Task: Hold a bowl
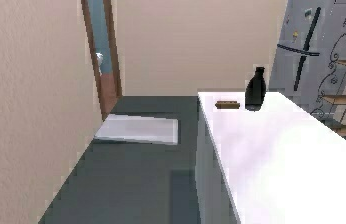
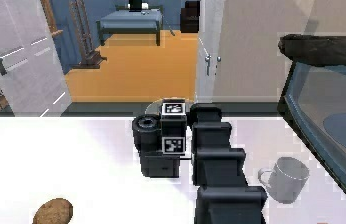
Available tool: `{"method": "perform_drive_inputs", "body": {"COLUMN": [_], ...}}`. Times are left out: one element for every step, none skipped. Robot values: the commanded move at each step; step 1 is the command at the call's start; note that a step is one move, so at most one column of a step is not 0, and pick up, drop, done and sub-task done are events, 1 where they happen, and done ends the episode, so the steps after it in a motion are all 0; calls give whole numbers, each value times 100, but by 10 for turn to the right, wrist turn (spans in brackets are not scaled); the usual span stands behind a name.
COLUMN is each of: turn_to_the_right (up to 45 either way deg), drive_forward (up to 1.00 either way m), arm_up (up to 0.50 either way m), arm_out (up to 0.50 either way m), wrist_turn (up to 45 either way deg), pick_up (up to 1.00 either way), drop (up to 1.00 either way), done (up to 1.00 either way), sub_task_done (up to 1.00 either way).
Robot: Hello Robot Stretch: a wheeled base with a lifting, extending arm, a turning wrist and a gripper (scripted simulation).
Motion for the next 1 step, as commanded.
{"method": "perform_drive_inputs", "body": {"turn_to_the_right": [0], "drive_forward": [0], "arm_up": [0], "arm_out": [0], "wrist_turn": [0], "pick_up": [0], "drop": [0], "done": [100], "sub_task_done": [0]}}
